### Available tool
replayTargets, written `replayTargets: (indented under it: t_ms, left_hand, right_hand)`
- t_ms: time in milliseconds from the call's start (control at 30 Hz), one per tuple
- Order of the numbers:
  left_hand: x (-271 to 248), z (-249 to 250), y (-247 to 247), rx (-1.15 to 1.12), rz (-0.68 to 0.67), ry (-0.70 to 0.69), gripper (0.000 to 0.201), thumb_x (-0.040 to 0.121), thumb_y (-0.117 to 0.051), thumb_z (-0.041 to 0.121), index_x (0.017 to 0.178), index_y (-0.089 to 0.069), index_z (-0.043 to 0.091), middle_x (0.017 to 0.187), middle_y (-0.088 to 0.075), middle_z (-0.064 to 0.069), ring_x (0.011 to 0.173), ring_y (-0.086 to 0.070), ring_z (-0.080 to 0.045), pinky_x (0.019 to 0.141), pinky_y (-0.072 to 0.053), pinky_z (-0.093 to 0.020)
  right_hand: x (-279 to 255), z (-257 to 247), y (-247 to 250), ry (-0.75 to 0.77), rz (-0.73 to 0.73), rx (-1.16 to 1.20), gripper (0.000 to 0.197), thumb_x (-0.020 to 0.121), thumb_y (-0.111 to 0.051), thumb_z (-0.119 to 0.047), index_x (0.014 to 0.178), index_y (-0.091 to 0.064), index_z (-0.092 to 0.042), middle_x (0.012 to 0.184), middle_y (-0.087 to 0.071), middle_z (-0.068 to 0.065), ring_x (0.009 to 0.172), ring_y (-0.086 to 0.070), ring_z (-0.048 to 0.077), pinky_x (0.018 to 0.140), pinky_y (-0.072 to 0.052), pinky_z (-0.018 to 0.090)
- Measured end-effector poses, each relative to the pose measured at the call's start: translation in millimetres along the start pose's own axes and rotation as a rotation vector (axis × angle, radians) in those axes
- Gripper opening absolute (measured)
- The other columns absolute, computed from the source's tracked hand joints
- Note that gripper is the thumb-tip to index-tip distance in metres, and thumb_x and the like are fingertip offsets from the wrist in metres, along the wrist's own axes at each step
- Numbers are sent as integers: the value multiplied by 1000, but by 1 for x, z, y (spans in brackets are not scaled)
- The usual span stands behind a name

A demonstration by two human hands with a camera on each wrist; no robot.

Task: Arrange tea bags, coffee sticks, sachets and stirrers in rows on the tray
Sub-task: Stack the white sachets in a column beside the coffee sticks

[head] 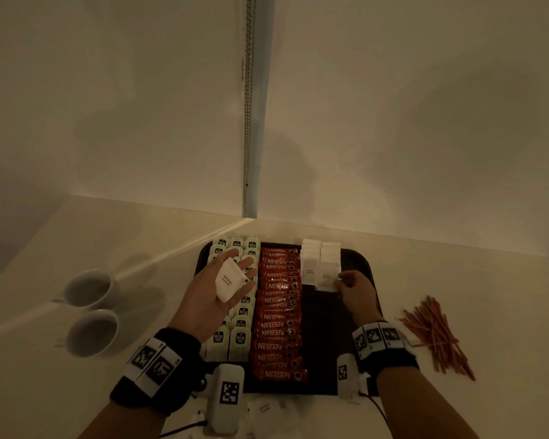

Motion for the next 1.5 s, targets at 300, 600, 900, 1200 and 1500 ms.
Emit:
replayTargets:
  t_ms: [300, 600, 900, 1200, 1500]
  left_hand:
    - [5, -1, 2, -147, -24, 51, 55, 97, -38, 49, 129, -55, 8, 112, -68, -19, 95, -70, -30, 63, -59, -34]
    - [4, -5, -1, -211, -8, 87, 31, 99, -38, 30, 100, -60, 9, 101, -68, -26, 102, -61, -38, 66, -60, -42]
    - [10, -5, 7, -12, 28, -37, 17, 94, -42, 0, 105, -55, -2, 112, -63, -26, 103, -63, -39, 67, -60, -32]
    - [-10, 17, -15, 741, 14, -466, 21, 79, -73, 6, 85, -70, 25, 85, -72, -5, 73, -70, -17, 58, -58, -24]
    - [-23, 34, -35, 876, -52, -584, 17, 82, -71, 11, 73, -72, 26, 67, -70, 11, 62, -63, 0, 57, -49, -13]
  right_hand:
    - [5, -2, -27, -66, -56, -6, 13, 86, -65, -13, 97, -59, -9, 110, -62, 12, 98, -59, 23, 77, -47, 27]
    - [9, -5, -33, -46, -3, -77, 11, 85, -66, -10, 91, -56, -9, 106, -62, 12, 90, -55, 16, 76, -44, 23]
    - [-3, -33, -26, 118, 17, -132, 17, 86, -65, -19, 97, -57, -8, 96, -63, 6, 84, -57, 13, 70, -45, 21]
    - [-101, -140, -34, 581, -537, 240, 12, 86, -65, -24, 96, -68, -16, 90, -69, -2, 82, -63, 7, 73, -49, 16]
    - [-126, -135, -17, 467, -467, 405, 16, 83, -68, -18, 93, -65, -5, 86, -71, 7, 78, -69, 23, 72, -58, 32]
Point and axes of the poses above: each hand's wrist, its own x-axis towards the middle knuckle, its own y-axis out of the back of the hand, z = x × y, the point moved 4 cm from there along x, towards the middle knuckle
